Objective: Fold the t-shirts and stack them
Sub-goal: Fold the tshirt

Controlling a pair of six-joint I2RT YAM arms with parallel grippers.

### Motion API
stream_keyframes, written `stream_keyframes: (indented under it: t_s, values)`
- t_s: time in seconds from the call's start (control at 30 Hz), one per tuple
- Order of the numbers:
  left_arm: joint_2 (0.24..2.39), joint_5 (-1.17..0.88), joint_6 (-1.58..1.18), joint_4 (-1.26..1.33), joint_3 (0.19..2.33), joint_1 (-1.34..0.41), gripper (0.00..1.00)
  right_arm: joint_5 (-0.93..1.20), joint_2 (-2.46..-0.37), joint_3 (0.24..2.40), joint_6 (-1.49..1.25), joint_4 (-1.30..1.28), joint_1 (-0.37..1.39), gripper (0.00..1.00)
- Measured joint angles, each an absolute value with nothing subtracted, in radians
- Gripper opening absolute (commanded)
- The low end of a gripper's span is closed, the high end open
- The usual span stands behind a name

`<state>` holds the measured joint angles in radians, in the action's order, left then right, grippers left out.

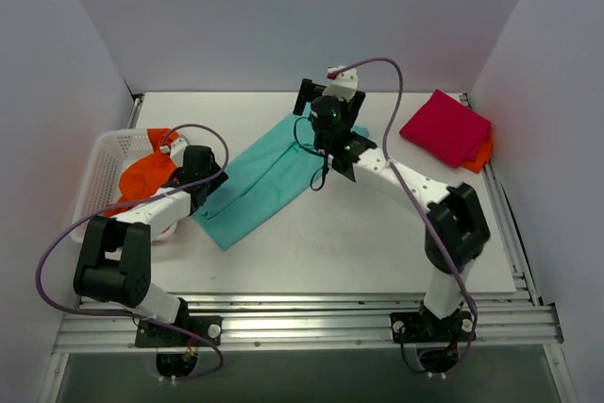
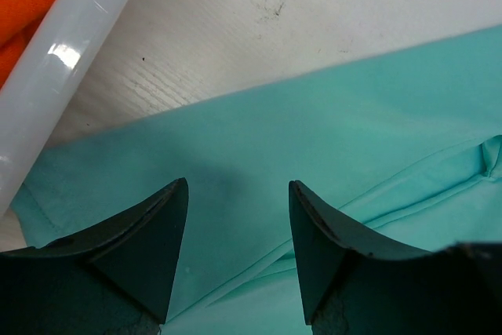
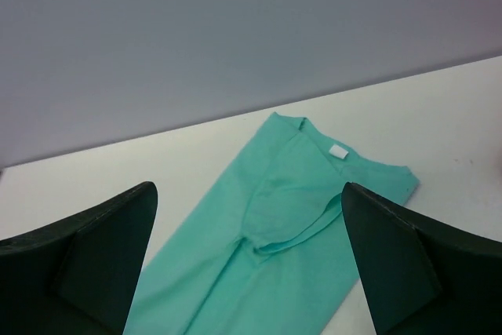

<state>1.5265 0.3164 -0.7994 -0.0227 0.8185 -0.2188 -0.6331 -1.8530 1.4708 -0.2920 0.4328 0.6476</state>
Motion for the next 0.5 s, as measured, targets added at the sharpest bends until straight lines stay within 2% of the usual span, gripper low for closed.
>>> stream_keyframes:
  t_s: [0.13, 0.23, 0.37, 0.5]
  values:
    - [1.516, 0.317, -0.796, -0.023, 0.822, -0.219, 0.63, -0.638, -1.579, 1.249, -0.437, 0.448, 0.728, 1.00]
    - [1.509, 0.316, -0.796, -0.028, 0.824, -0.218, 0.63, -0.607, -1.455, 1.006, -0.570, 0.458, 0.776, 1.00]
    - [1.502, 0.313, -0.796, -0.037, 0.824, -0.218, 0.63, -0.576, -1.503, 0.810, -0.725, 0.419, 0.933, 1.00]
    - [1.490, 0.310, -0.796, -0.049, 0.824, -0.218, 0.63, -0.538, -1.625, 0.786, -0.843, 0.390, 1.098, 1.00]
